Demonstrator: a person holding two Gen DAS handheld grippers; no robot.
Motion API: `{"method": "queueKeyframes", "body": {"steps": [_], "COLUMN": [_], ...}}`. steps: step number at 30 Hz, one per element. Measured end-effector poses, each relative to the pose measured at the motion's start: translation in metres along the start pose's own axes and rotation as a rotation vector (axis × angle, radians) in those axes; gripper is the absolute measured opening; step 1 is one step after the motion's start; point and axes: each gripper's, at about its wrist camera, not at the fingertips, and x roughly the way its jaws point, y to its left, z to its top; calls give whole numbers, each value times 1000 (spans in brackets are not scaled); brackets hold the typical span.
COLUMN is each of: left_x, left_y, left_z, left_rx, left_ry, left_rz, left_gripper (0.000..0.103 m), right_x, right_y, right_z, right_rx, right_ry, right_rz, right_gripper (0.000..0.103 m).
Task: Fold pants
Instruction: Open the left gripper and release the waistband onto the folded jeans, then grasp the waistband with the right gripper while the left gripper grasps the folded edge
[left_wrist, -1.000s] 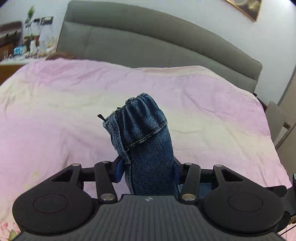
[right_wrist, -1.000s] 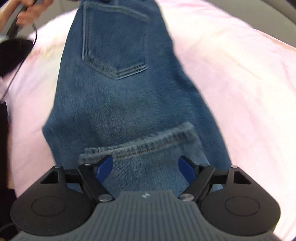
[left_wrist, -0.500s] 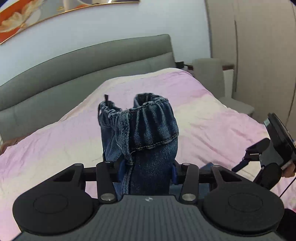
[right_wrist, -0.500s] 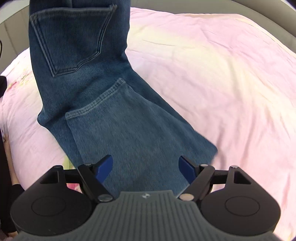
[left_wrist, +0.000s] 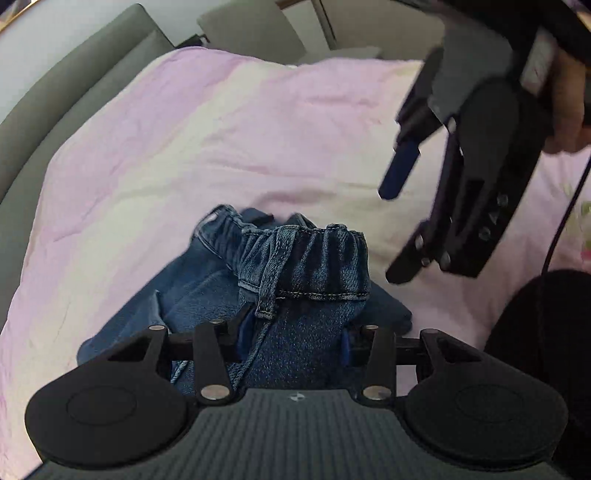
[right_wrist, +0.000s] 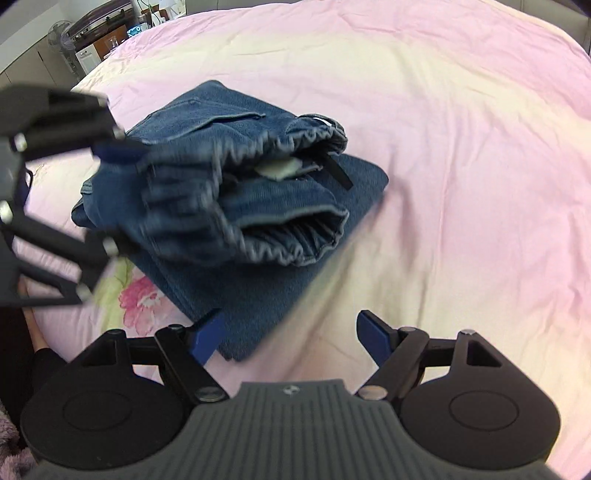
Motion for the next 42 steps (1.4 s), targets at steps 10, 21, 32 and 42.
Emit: {"method": "queueKeyframes", "body": {"steps": [10, 21, 32, 42], "left_x": [12, -51, -14, -10], "left_y": [9, 75, 118, 134], "left_z": [-22, -113, -213, -227], "left_rx": [-44, -219, -447, -496], "left_ry": [-8, 33, 206, 195], "left_rz": [-120, -11, 76, 44], "left_gripper": [75, 83, 82, 29], "right_x": [-15, -28, 21, 0], "right_y": [1, 22, 10, 36], "right_z": [-3, 9, 46, 65], "right_rx": [33, 152, 412, 313], "right_ry": [-11, -98, -58, -87], "right_rz": [-5, 98, 139, 80], "right_gripper": [75, 73, 69, 26]}}
